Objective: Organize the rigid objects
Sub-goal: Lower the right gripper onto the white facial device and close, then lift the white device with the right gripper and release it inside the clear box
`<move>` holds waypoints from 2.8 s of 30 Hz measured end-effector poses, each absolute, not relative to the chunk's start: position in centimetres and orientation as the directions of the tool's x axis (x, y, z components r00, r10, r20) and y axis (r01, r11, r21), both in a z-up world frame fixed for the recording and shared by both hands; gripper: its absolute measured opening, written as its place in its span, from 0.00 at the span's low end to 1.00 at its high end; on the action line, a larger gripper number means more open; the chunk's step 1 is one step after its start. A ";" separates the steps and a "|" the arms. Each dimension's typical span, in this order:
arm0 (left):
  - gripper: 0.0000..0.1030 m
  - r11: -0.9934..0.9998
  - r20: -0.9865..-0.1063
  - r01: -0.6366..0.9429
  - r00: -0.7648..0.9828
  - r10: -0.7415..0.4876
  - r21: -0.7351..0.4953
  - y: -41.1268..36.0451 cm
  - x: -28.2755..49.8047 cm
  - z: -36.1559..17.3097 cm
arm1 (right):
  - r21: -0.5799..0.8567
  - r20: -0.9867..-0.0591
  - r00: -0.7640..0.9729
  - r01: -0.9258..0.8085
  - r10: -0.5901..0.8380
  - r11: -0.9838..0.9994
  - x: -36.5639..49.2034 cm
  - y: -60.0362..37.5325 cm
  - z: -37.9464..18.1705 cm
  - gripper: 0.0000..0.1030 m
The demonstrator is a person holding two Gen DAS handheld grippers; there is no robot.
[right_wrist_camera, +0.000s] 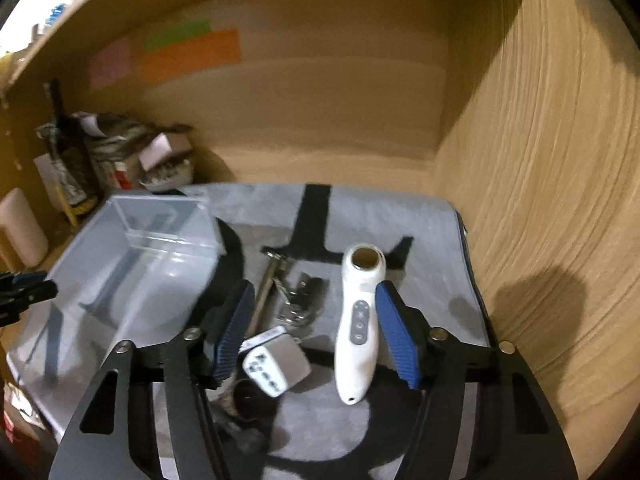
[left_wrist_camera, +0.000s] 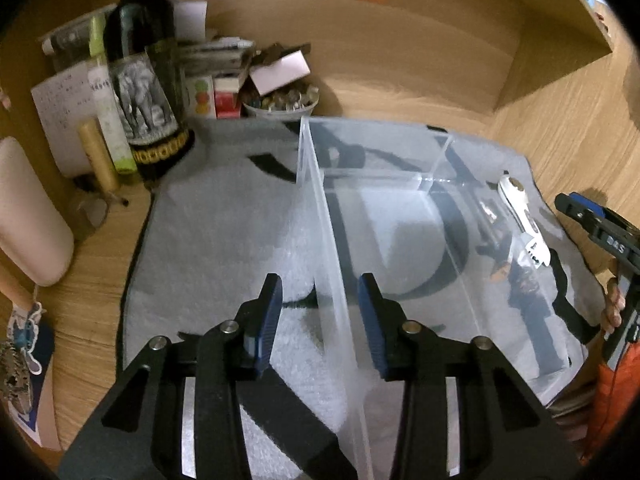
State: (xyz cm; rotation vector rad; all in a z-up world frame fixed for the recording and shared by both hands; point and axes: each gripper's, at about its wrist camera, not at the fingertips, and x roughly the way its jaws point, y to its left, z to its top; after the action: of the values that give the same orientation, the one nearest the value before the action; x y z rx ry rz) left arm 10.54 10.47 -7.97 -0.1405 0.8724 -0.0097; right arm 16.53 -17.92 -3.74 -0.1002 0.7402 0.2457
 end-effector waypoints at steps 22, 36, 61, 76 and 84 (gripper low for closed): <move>0.12 0.984 -0.781 -0.037 0.614 -0.116 -0.175 10.0 10.7 -9.1 | 0.077 -0.859 0.490 -0.161 0.148 0.984 24.5 -20.2 -11.3 0.34; 0.10 0.984 -0.770 -0.053 0.630 -0.098 -0.169 10.0 10.6 -9.1 | 0.083 -0.795 0.582 -0.174 0.171 0.981 22.9 -20.1 -7.5 0.32; 0.10 0.981 -0.758 -0.057 0.644 -0.105 -0.184 10.1 10.6 -9.0 | 0.089 -0.570 0.705 -0.458 0.422 0.885 16.7 -9.8 4.3 0.32; 0.10 0.982 -0.750 -0.037 0.651 -0.117 -0.185 10.3 10.5 -8.9 | 0.028 -0.762 0.509 -0.591 0.400 0.806 17.6 -1.2 -2.0 0.32; 0.10 0.982 -0.746 -0.030 0.655 -0.120 -0.185 10.2 10.4 -8.9 | -0.011 -0.836 0.424 -0.647 0.348 0.762 18.0 0.6 -4.7 0.32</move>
State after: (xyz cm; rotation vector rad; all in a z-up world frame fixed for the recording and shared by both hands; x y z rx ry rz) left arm 10.40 10.25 -8.92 -0.1881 0.8560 -0.0514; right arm 17.95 0.58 -4.72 -0.3575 0.9438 0.6394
